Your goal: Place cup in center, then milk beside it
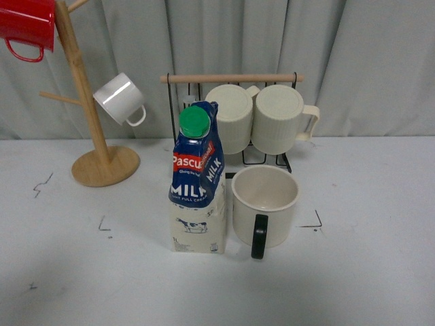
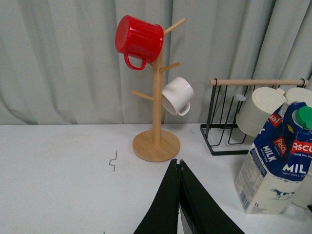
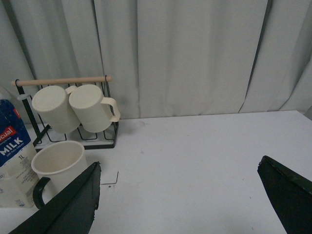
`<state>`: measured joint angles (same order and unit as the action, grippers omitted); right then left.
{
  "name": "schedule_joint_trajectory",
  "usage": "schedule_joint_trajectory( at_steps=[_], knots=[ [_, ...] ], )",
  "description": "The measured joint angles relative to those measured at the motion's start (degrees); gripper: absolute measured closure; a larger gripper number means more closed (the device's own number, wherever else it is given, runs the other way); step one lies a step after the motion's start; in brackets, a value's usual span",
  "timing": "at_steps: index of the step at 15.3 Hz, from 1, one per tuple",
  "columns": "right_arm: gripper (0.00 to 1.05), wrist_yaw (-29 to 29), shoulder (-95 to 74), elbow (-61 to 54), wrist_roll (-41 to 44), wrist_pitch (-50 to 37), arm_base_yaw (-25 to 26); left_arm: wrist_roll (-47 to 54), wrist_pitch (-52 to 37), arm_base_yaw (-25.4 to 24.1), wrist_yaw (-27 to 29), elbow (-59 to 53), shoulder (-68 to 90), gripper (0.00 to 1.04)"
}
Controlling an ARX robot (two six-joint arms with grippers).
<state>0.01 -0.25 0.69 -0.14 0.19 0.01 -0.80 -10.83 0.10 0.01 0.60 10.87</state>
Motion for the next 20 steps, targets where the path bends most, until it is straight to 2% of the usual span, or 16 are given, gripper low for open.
schedule_joint_trajectory(
  at_steps=[1, 2, 3, 6, 8, 10, 11, 20],
  knots=[
    [0.06, 0.0, 0.0, 0.0, 0.0, 0.0, 0.0, 0.0, 0.8, 0.0, 0.0, 0.0, -0.9, 1.03],
    [0.06, 0.0, 0.0, 0.0, 0.0, 0.0, 0.0, 0.0, 8.1, 0.0, 0.0, 0.1, -5.6, 1.03],
    [0.06, 0.0, 0.0, 0.0, 0.0, 0.0, 0.0, 0.0, 11.3, 0.0, 0.0, 0.0, -10.1, 1.03],
    [0.06, 0.0, 0.0, 0.0, 0.0, 0.0, 0.0, 0.0, 11.2, 0.0, 0.0, 0.0, -10.4, 1.03],
    [0.06, 0.0, 0.0, 0.0, 0.0, 0.0, 0.0, 0.0, 11.0, 0.0, 0.0, 0.0, -10.4, 0.34],
    [0.06, 0.0, 0.0, 0.0, 0.0, 0.0, 0.0, 0.0, 11.0, 0.0, 0.0, 0.0, -10.4, 0.11],
    [0.06, 0.0, 0.0, 0.0, 0.0, 0.0, 0.0, 0.1, 11.0, 0.0, 0.0, 0.0, -10.4, 0.06],
    [0.06, 0.0, 0.0, 0.0, 0.0, 0.0, 0.0, 0.0, 11.0, 0.0, 0.0, 0.0, -10.4, 0.07]
  ],
)
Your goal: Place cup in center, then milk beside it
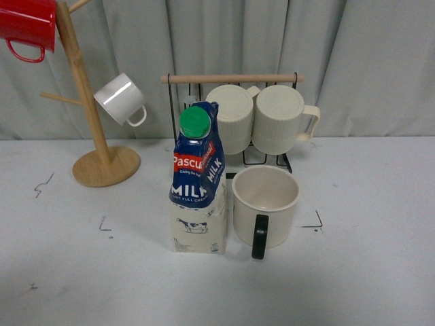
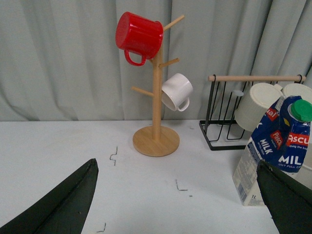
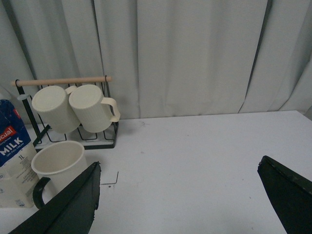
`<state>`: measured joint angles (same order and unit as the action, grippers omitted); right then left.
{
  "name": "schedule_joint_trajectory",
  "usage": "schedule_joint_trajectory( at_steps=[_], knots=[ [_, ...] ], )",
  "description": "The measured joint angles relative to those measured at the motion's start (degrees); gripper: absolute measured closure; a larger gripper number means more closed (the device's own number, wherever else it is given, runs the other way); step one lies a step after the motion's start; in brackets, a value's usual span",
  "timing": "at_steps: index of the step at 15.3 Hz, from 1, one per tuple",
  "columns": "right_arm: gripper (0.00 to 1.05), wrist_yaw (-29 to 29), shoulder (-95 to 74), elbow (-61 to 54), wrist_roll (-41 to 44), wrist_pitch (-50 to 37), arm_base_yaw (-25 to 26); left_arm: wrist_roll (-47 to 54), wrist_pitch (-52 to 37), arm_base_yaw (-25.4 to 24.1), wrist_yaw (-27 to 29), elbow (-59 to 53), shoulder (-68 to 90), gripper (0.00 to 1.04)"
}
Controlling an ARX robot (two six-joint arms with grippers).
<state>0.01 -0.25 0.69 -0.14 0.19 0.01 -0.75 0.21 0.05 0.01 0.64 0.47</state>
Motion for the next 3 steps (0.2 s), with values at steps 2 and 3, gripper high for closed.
schedule_joint_trajectory(
  at_steps=[2, 3],
  knots=[
    [0.06, 0.0, 0.0, 0.0, 0.0, 0.0, 0.0, 0.0, 0.0, 0.0, 0.0, 0.0, 0.0, 0.07],
    [0.06, 0.0, 0.0, 0.0, 0.0, 0.0, 0.0, 0.0, 0.0, 0.0, 0.0, 0.0, 0.0, 0.07]
  ],
)
